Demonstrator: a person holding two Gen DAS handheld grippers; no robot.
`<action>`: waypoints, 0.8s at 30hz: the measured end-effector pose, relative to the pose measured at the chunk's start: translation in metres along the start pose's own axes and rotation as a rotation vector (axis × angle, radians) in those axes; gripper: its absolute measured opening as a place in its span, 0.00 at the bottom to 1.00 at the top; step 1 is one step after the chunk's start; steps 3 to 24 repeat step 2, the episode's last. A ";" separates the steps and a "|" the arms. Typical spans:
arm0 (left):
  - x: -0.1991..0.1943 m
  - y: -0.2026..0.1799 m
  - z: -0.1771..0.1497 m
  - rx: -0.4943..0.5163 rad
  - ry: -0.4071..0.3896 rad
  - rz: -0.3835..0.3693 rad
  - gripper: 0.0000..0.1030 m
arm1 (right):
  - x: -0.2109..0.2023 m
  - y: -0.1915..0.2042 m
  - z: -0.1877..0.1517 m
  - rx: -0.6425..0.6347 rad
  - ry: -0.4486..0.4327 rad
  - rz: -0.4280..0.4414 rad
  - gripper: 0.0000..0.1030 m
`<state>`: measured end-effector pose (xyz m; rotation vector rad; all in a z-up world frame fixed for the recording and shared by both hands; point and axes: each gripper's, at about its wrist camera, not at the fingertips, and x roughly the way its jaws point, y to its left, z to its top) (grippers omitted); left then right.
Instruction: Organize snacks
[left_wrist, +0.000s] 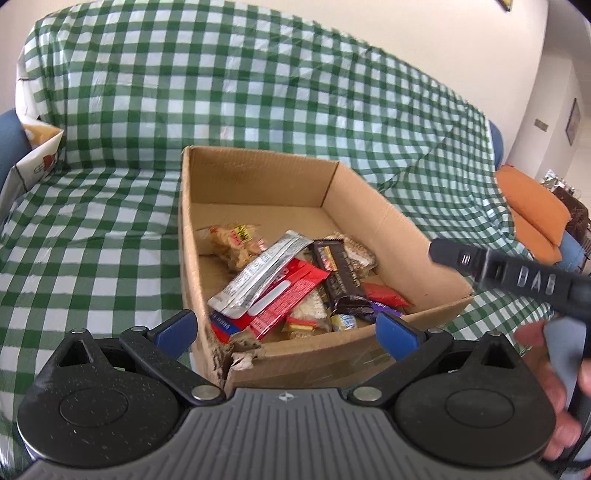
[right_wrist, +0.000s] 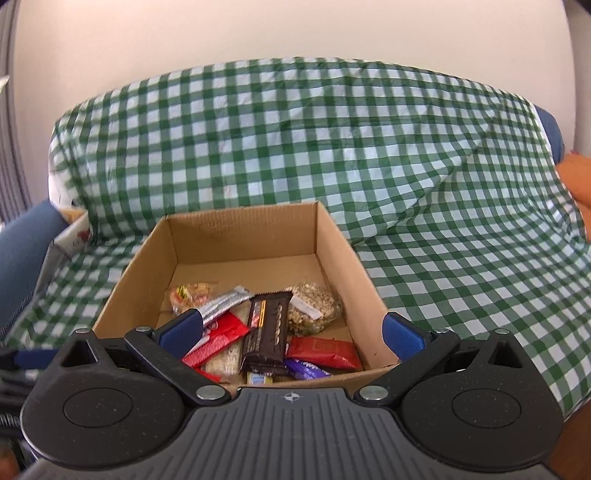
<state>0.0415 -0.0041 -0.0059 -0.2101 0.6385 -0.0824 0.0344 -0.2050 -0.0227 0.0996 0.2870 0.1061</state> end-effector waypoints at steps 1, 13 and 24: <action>0.000 -0.001 0.000 0.007 -0.005 -0.001 1.00 | -0.001 -0.006 0.004 0.027 -0.010 -0.003 0.99; 0.001 -0.001 0.001 0.012 -0.008 0.001 1.00 | -0.002 -0.014 0.008 0.052 -0.028 -0.010 0.99; 0.001 -0.001 0.001 0.012 -0.008 0.001 1.00 | -0.002 -0.014 0.008 0.052 -0.028 -0.010 0.99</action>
